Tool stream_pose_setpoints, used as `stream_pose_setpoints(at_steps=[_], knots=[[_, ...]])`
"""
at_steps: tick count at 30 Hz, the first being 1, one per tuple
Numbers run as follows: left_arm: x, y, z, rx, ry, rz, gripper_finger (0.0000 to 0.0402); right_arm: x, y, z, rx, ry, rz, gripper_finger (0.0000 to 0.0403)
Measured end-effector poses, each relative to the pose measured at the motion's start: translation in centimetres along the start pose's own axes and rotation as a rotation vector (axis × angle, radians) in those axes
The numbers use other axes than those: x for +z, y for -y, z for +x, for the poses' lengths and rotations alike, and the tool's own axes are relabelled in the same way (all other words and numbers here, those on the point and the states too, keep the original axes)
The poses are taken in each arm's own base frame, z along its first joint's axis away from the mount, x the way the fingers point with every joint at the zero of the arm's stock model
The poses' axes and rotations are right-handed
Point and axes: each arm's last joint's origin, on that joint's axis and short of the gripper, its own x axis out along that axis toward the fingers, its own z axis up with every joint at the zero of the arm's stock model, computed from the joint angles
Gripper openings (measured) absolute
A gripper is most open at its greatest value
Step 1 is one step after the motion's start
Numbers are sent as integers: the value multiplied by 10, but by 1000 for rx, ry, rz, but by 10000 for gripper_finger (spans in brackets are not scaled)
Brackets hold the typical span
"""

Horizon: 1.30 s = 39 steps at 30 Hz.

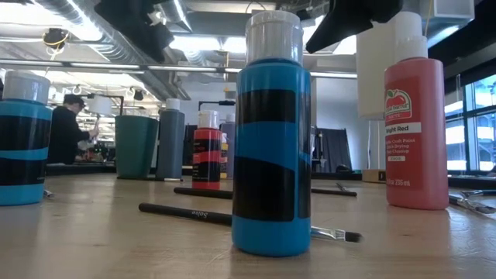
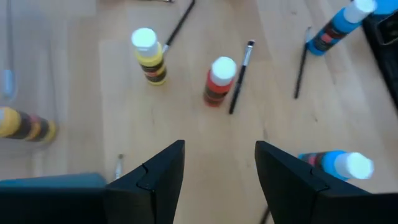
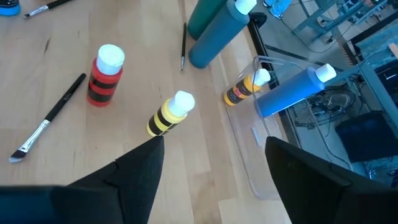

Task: Pick & Place Paint Supplies
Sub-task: Put the silver paint brush into the green cup

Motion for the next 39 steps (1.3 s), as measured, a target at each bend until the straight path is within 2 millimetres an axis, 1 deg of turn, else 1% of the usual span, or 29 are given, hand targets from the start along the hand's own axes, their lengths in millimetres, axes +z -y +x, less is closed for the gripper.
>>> stream_pose_setpoints(at_steps=[5,20,29,39], knots=[[2,-1,0,16,23,5,189,0,0,0,0,-2,-2,284],[2,-2,0,66,16,5,191,0,0,0,10,-3,-1,284],[4,-3,0,69,35,-4,191,-1,-2,0,103,-16,-1,284],[5,-3,0,70,42,2,191,-1,-2,1,103,-16,0,284]])
